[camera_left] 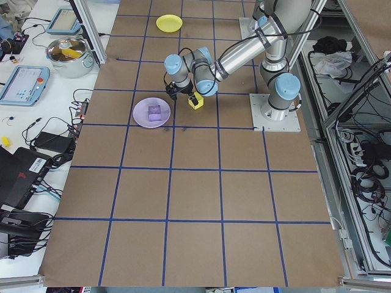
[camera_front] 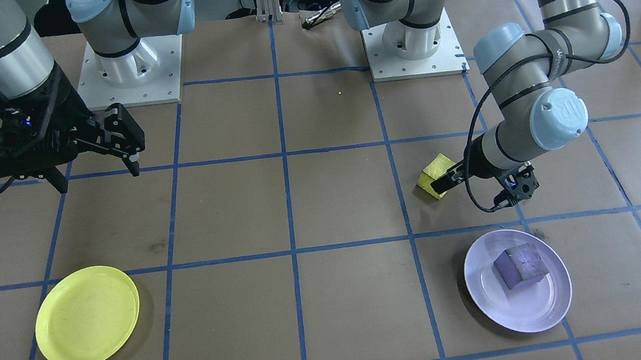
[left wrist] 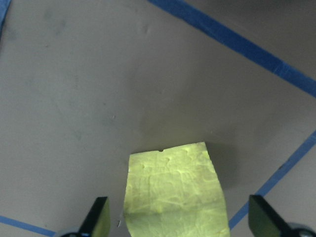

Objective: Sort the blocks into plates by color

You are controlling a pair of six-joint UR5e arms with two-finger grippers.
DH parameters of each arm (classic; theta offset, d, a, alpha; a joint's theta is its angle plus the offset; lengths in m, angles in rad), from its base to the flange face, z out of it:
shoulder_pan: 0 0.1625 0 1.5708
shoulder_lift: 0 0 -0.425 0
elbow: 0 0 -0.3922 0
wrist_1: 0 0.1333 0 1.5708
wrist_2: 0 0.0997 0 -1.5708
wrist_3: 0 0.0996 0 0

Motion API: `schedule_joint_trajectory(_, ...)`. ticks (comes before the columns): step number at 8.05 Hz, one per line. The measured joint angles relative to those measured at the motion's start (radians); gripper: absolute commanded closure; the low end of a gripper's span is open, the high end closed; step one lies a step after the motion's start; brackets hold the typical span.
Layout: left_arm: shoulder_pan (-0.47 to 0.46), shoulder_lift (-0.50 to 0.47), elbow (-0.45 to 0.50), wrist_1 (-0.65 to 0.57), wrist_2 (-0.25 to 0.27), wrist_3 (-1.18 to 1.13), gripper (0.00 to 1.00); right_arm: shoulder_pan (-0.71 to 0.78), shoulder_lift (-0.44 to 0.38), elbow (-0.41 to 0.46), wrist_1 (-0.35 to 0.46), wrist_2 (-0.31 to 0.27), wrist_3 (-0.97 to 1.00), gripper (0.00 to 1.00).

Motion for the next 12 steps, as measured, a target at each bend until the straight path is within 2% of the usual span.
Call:
schedule_joint_trajectory(2, 0.000, -0.017, -0.010, -0.001, 0.005, 0.012, 0.01, 0.000, 0.000, 0.000, 0.000, 0.000, 0.000, 0.00)
schedule_joint_trajectory(3, 0.000, -0.022, -0.017, -0.001, 0.006, 0.014, 0.04, 0.000, 0.000, 0.000, 0.000, 0.000, 0.001, 0.00)
schedule_joint_trajectory(4, 0.000, -0.024, -0.026, -0.001, 0.007, 0.016, 0.19, 0.000, 0.000, 0.000, 0.000, 0.000, 0.001, 0.00)
schedule_joint_trajectory(6, -0.001, -0.021, -0.037, 0.000, 0.006, 0.036, 0.55, 0.000, 0.000, 0.000, -0.001, 0.002, 0.003, 0.00)
schedule_joint_trajectory(8, -0.002, -0.017, -0.038, 0.001, 0.004, 0.073, 0.84, 0.000, 0.000, 0.000, -0.002, 0.002, 0.004, 0.00)
schedule_joint_trajectory(9, -0.004, -0.016, -0.038, 0.001, 0.006, 0.093, 0.90, 0.000, 0.000, 0.000, -0.002, 0.002, 0.004, 0.00)
schedule_joint_trajectory(10, -0.008, -0.012, -0.035, 0.001, 0.008, 0.106, 1.00, 0.000, 0.000, 0.000, -0.002, 0.001, 0.004, 0.00)
schedule_joint_trajectory(12, -0.032, -0.005, -0.028, 0.004, 0.004, 0.122, 1.00, 0.000, 0.000, 0.000, -0.001, 0.000, 0.004, 0.00)
